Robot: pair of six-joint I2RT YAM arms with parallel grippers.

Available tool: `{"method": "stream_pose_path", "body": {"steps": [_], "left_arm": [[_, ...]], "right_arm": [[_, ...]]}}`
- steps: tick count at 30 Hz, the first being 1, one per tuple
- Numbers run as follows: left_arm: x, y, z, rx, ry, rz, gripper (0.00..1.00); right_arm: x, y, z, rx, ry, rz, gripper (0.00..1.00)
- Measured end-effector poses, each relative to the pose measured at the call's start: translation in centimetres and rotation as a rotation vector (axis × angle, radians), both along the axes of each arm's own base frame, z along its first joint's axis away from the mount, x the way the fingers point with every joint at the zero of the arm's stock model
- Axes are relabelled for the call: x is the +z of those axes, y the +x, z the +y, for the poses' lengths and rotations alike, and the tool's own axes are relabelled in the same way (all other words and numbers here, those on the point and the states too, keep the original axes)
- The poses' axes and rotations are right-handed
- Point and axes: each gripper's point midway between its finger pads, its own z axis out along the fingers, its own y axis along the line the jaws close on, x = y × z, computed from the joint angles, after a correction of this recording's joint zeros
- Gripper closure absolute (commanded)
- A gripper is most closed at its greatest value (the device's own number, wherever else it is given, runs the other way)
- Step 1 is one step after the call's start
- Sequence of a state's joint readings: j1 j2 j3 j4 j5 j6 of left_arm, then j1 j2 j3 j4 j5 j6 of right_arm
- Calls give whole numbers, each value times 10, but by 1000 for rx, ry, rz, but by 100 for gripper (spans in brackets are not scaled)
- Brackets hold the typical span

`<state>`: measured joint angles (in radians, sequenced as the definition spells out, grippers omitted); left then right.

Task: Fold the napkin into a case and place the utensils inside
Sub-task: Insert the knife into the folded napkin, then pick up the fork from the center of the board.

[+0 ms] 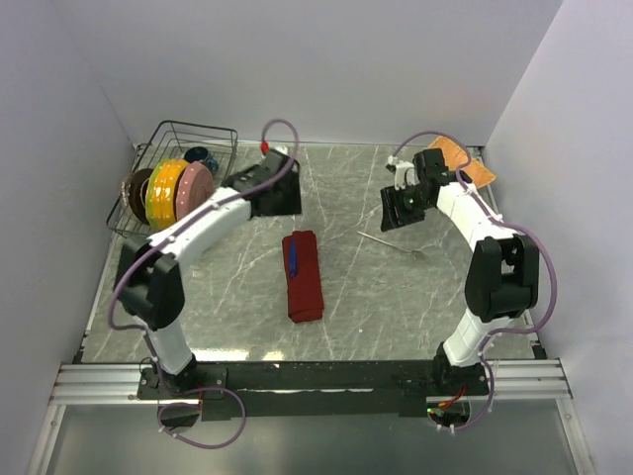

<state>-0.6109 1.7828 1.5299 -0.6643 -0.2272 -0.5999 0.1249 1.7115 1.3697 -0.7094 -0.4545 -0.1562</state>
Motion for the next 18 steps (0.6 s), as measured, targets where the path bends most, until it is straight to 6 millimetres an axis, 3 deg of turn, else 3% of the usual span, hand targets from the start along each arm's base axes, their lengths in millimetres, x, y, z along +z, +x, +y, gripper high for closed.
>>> {"method": "stream_pose_path", "body": {"steps": [5, 11, 14, 18], "left_arm": [[68, 31, 23, -69, -88, -217, 33], [140, 18, 23, -247, -140, -455, 33], [152, 6, 16, -355, -150, -510, 34], [139, -10, 11, -475, -142, -514, 34]], "right_arm": [[-26, -16, -25, 108, -163, 46, 44], [-59, -19, -45, 196, -313, 92, 46], [-75, -22, -57, 229, -381, 118, 44], [-90, -36, -74, 259, -442, 153, 43]]}}
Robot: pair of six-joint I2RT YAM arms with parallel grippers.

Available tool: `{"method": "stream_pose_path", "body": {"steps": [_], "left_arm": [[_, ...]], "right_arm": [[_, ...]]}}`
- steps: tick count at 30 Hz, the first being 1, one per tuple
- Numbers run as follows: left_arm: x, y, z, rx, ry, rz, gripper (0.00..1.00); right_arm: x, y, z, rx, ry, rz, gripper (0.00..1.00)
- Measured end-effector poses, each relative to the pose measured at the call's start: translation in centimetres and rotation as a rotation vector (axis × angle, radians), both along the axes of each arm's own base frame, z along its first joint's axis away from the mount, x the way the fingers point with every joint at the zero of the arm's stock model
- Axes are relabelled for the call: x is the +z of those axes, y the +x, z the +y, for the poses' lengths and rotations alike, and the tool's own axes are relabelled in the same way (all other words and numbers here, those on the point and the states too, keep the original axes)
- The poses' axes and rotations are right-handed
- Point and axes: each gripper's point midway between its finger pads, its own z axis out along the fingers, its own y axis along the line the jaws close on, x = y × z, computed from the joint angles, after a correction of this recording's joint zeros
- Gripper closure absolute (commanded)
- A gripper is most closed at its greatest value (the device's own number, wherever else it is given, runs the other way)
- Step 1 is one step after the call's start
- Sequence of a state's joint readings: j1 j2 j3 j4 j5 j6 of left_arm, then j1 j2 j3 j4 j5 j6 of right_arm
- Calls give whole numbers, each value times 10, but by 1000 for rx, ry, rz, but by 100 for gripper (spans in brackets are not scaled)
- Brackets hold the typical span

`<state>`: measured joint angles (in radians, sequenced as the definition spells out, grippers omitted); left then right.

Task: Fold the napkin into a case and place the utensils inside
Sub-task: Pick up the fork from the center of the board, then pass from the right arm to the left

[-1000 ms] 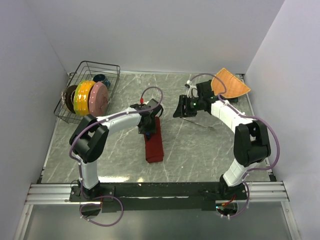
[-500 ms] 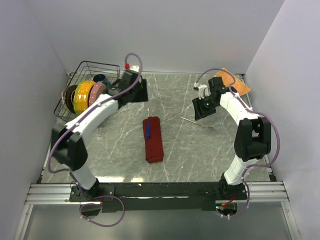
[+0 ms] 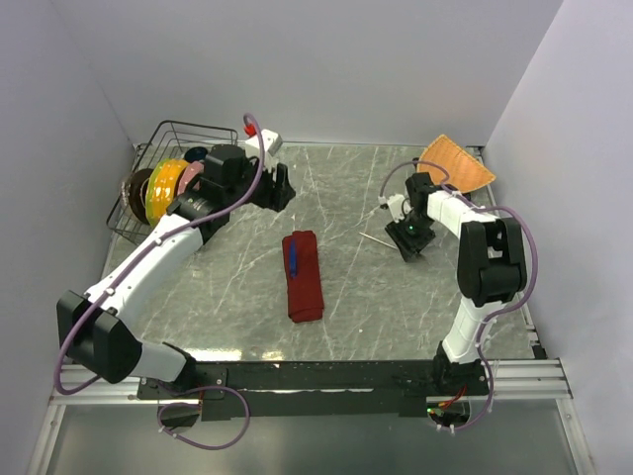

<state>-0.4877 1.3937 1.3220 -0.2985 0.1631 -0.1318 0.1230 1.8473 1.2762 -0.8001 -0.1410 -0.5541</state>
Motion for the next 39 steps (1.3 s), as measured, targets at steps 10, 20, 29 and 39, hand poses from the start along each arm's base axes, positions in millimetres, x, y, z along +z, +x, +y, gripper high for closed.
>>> {"method": "stream_pose_path", "body": {"steps": [10, 20, 29, 39], "left_arm": [[-14, -16, -10, -128, 24, -2, 35], [-14, -29, -22, -364, 125, -130, 35], [-31, -118, -76, -952, 395, -485, 44], [-75, -192, -123, -1269, 567, -510, 53]], "right_arm": [[-21, -26, -38, -41, -63, 36, 62], [-9, -33, -32, -67, 27, 71, 100], [78, -82, 101, 9, 463, 123, 100], [85, -147, 157, -25, 639, 474, 100]]}}
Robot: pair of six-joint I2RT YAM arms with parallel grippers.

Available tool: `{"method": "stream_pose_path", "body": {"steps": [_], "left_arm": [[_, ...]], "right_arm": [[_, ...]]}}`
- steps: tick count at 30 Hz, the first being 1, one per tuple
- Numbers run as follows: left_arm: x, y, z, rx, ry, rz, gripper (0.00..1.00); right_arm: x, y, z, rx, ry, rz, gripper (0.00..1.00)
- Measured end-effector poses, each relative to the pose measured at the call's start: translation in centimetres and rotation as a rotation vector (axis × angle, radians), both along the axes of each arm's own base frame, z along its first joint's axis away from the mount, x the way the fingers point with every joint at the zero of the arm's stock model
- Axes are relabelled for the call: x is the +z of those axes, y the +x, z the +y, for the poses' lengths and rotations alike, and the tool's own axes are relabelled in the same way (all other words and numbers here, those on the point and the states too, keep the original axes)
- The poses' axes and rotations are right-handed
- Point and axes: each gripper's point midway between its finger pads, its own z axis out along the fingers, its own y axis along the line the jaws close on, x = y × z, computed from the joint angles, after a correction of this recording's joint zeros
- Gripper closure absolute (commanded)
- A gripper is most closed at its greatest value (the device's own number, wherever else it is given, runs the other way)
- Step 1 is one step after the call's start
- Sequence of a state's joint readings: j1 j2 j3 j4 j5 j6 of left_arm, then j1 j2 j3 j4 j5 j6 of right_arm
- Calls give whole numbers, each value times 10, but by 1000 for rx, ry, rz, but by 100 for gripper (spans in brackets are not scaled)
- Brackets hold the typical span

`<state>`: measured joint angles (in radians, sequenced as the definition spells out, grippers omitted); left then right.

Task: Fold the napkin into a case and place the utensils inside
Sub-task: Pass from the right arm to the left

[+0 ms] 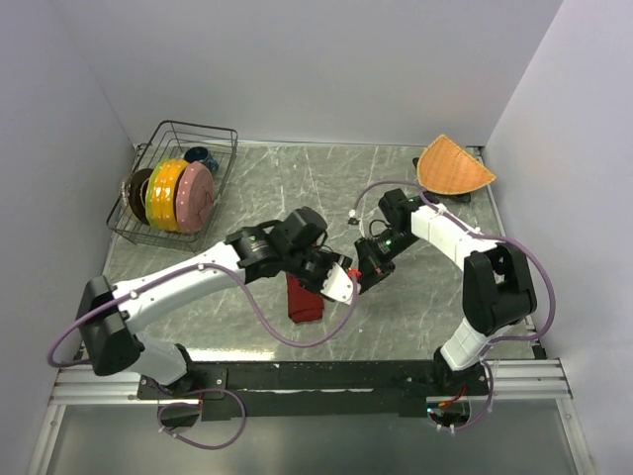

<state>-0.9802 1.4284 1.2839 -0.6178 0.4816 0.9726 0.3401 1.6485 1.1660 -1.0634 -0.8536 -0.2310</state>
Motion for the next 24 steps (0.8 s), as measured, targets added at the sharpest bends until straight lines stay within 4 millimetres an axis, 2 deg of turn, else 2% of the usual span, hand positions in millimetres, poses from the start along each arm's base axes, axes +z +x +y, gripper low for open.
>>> {"method": "stream_pose_path", "body": {"steps": [5, 8, 18, 24], "left_arm": [[-31, -6, 0, -11, 118, 13, 56], [-41, -7, -1, -8, 160, 2, 57], [-46, -6, -3, 10, 209, -88, 70], [-53, -3, -5, 27, 242, -135, 70]], "right_arm": [[7, -17, 12, 41, 28, 51, 100], [9, -24, 16, 58, 32, 68, 100], [11, -34, 19, 69, 18, 103, 100], [11, -36, 20, 69, 9, 119, 100]]}}
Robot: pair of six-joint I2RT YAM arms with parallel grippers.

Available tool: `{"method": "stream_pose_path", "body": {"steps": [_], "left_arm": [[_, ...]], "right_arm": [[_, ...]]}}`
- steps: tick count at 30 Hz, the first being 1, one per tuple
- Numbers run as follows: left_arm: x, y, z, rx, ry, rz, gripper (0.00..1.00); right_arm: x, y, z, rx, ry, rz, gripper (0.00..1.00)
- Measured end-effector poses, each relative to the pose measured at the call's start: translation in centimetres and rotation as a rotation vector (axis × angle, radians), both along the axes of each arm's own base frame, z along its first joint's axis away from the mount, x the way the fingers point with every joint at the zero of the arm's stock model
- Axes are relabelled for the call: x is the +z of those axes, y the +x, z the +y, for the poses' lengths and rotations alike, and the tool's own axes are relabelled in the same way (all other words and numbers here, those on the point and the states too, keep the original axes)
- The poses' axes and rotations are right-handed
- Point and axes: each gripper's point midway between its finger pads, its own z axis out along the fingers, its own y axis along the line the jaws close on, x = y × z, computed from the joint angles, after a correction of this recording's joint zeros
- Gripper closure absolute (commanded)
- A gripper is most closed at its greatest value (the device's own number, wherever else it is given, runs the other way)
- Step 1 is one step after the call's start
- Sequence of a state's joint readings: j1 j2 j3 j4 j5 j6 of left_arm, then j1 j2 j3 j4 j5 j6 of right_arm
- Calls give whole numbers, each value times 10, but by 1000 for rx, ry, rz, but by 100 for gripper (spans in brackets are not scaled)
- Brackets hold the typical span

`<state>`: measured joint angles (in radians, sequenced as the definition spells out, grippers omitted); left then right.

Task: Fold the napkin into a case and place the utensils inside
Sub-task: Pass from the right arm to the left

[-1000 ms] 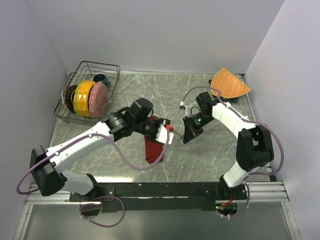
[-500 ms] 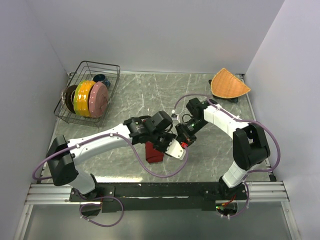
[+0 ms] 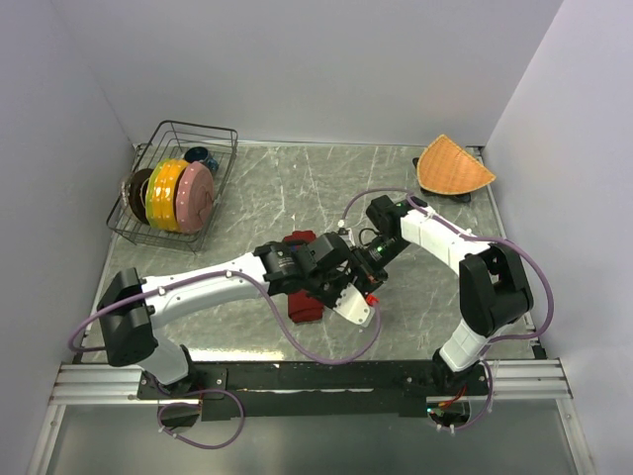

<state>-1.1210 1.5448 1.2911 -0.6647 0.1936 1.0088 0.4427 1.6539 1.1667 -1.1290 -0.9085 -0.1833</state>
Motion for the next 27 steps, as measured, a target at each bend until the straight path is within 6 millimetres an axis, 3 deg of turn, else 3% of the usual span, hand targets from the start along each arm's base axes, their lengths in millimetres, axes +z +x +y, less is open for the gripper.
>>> {"method": "stream_pose_path", "body": {"steps": [5, 9, 13, 15, 16, 19, 20, 21, 24, 27], "left_arm": [[-11, 5, -3, 22, 40, -45, 73], [-19, 7, -3, 30, 66, -60, 80], [-19, 8, -4, 23, 71, -80, 99], [-20, 7, -4, 11, 80, -91, 99], [-20, 6, -4, 7, 84, -95, 99], [-21, 7, -3, 19, 88, -93, 99], [-22, 9, -1, 38, 88, -83, 99], [-23, 10, 1, 66, 88, -63, 99], [-24, 26, 14, 217, 67, 20, 99], [-8, 64, 29, 482, -37, 154, 99]], "right_arm": [[0, 0, 0, -4, -5, 4, 100], [-1, 0, -1, -4, -13, 3, 100], [-1, 0, -1, -5, -18, 4, 100], [-2, -1, -1, -6, -22, 5, 86], [-2, 0, -1, -6, -24, 5, 66], [0, 2, -1, -11, -36, 3, 28], [1, 6, -1, -13, -39, -11, 26], [2, 12, -3, -15, -48, -37, 1], [15, 47, -12, -111, -35, -97, 0], [35, 106, -42, -301, -14, -202, 0]]}}
